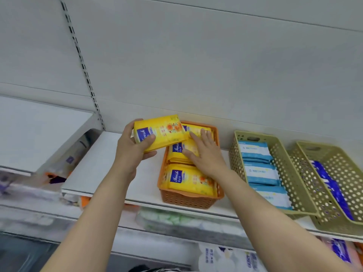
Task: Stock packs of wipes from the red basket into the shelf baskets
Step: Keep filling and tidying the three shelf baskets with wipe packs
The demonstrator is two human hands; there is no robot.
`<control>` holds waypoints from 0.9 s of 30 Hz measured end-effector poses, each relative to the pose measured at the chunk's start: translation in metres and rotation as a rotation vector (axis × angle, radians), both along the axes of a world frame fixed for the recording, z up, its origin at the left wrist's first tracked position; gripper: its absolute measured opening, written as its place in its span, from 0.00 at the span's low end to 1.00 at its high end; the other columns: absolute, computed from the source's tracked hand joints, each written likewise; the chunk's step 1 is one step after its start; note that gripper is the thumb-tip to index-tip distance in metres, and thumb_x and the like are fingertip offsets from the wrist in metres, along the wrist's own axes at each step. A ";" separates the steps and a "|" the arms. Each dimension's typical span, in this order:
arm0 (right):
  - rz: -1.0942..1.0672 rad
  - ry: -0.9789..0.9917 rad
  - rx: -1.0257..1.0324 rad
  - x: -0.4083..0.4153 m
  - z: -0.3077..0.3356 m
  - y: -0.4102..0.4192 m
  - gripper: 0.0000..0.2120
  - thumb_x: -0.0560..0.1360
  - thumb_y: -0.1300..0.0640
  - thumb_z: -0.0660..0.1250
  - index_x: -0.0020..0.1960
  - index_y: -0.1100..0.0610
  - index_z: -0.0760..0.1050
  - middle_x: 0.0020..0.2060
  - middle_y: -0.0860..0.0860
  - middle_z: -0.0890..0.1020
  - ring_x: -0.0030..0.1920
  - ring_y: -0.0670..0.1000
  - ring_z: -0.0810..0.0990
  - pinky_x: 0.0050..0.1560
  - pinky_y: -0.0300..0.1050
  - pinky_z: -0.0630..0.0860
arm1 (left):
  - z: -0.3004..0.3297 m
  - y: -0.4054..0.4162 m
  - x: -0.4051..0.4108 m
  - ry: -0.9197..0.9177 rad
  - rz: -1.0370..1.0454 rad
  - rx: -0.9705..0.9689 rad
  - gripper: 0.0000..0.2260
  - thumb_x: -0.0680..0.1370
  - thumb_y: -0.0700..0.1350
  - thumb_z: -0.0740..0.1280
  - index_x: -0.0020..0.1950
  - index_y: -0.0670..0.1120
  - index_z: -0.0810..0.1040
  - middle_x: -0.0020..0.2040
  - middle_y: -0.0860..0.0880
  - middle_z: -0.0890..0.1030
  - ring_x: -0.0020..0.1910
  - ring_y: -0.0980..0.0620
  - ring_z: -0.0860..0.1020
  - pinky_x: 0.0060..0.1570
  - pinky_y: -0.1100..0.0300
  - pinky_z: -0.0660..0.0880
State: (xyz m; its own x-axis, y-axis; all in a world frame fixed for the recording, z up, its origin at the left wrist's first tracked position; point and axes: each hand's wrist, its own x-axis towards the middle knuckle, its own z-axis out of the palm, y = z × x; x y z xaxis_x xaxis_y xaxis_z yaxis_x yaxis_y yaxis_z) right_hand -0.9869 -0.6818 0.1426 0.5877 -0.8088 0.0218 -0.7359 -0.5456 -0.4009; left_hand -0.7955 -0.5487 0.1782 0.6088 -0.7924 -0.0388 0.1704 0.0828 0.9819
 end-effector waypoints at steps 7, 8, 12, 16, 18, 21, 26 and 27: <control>-0.115 0.156 0.034 0.018 -0.004 -0.002 0.39 0.78 0.28 0.44 0.81 0.48 0.44 0.81 0.52 0.40 0.80 0.53 0.36 0.78 0.58 0.42 | -0.006 0.020 -0.013 0.006 0.124 0.011 0.24 0.76 0.38 0.72 0.69 0.53 0.71 0.57 0.45 0.80 0.50 0.47 0.82 0.37 0.58 0.82; -0.122 0.160 0.040 0.019 -0.003 -0.001 0.39 0.78 0.29 0.44 0.81 0.48 0.44 0.81 0.52 0.40 0.80 0.53 0.36 0.78 0.58 0.42 | -0.005 0.021 -0.013 0.008 0.131 0.010 0.24 0.76 0.38 0.72 0.69 0.52 0.71 0.57 0.44 0.80 0.49 0.47 0.82 0.37 0.58 0.82; -0.135 -0.116 0.076 0.019 0.017 -0.003 0.36 0.80 0.32 0.47 0.80 0.53 0.56 0.81 0.53 0.51 0.80 0.54 0.46 0.78 0.56 0.45 | 0.004 0.024 -0.011 0.003 0.031 0.032 0.23 0.76 0.39 0.72 0.68 0.55 0.72 0.56 0.45 0.81 0.50 0.46 0.83 0.38 0.57 0.82; -0.063 -0.642 0.543 0.008 0.065 0.004 0.26 0.76 0.36 0.65 0.70 0.46 0.72 0.69 0.48 0.75 0.68 0.50 0.74 0.69 0.55 0.71 | 0.018 0.018 -0.019 -0.050 -0.263 0.097 0.23 0.75 0.42 0.74 0.67 0.59 0.74 0.55 0.44 0.83 0.48 0.47 0.85 0.42 0.53 0.83; -0.029 -0.584 0.673 -0.004 0.075 0.005 0.23 0.70 0.43 0.75 0.63 0.48 0.78 0.57 0.51 0.83 0.55 0.52 0.83 0.58 0.54 0.80 | 0.018 0.014 -0.026 -0.036 -0.351 0.110 0.24 0.75 0.44 0.73 0.69 0.61 0.72 0.56 0.46 0.84 0.51 0.47 0.85 0.44 0.51 0.83; -0.162 -0.652 0.723 -0.028 0.072 -0.001 0.21 0.68 0.53 0.79 0.59 0.51 0.79 0.54 0.55 0.84 0.49 0.53 0.84 0.50 0.51 0.82 | 0.017 0.007 -0.025 -0.061 -0.380 0.155 0.27 0.77 0.50 0.71 0.73 0.62 0.67 0.60 0.49 0.82 0.56 0.50 0.83 0.52 0.50 0.82; -0.292 -0.594 0.761 -0.055 0.046 0.006 0.20 0.66 0.52 0.81 0.55 0.49 0.79 0.55 0.57 0.84 0.50 0.55 0.84 0.54 0.57 0.81 | 0.004 -0.001 -0.015 -0.279 -0.270 0.237 0.24 0.78 0.54 0.68 0.74 0.59 0.68 0.66 0.53 0.73 0.64 0.53 0.73 0.55 0.58 0.74; -0.288 -0.562 0.768 -0.052 0.040 0.012 0.20 0.66 0.51 0.81 0.55 0.49 0.79 0.55 0.56 0.83 0.51 0.55 0.84 0.55 0.57 0.81 | 0.002 -0.003 -0.016 -0.307 -0.291 0.240 0.22 0.79 0.54 0.68 0.73 0.58 0.71 0.66 0.53 0.74 0.65 0.53 0.73 0.53 0.60 0.74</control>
